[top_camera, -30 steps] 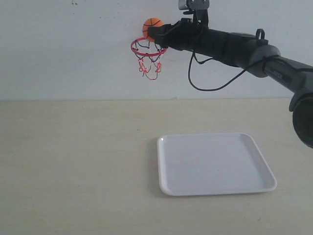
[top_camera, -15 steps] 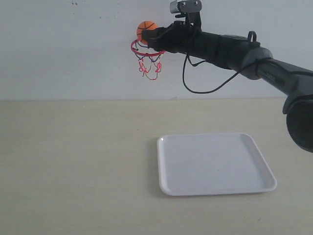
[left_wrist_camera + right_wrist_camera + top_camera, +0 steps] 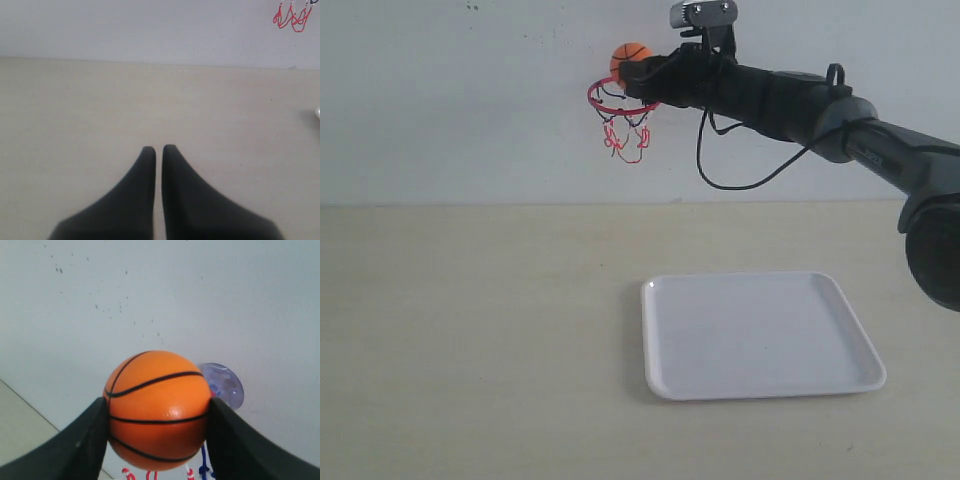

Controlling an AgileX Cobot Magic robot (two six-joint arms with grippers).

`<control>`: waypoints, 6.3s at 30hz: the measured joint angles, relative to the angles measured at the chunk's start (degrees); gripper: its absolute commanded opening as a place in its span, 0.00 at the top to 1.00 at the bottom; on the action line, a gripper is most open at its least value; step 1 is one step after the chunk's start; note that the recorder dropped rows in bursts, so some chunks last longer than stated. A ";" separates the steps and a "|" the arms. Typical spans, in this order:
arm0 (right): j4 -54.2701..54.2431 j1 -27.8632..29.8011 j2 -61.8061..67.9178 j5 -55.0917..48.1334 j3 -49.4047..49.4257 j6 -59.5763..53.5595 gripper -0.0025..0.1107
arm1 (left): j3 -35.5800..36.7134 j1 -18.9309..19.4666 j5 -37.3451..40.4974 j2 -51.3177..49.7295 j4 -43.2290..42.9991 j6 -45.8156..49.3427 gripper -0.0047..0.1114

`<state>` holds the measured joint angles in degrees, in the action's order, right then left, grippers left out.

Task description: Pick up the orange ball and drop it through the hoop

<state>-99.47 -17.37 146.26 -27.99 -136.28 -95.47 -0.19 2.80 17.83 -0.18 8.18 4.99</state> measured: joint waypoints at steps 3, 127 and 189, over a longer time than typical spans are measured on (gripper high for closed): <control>0.00 0.00 0.00 0.63 0.00 0.13 0.34 | 0.00 0.00 0.00 0.00 0.00 0.00 0.92; 54.83 20.22 -134.44 15.17 122.50 56.14 0.98 | 0.00 0.00 0.00 0.00 0.00 0.00 0.92; 89.55 11.25 -145.95 8.23 136.00 90.73 0.98 | 0.00 0.00 0.00 0.00 0.00 0.00 0.92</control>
<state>-9.92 -6.13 0.30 -19.77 -0.28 -4.74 -0.19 2.80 17.83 -0.18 8.18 4.99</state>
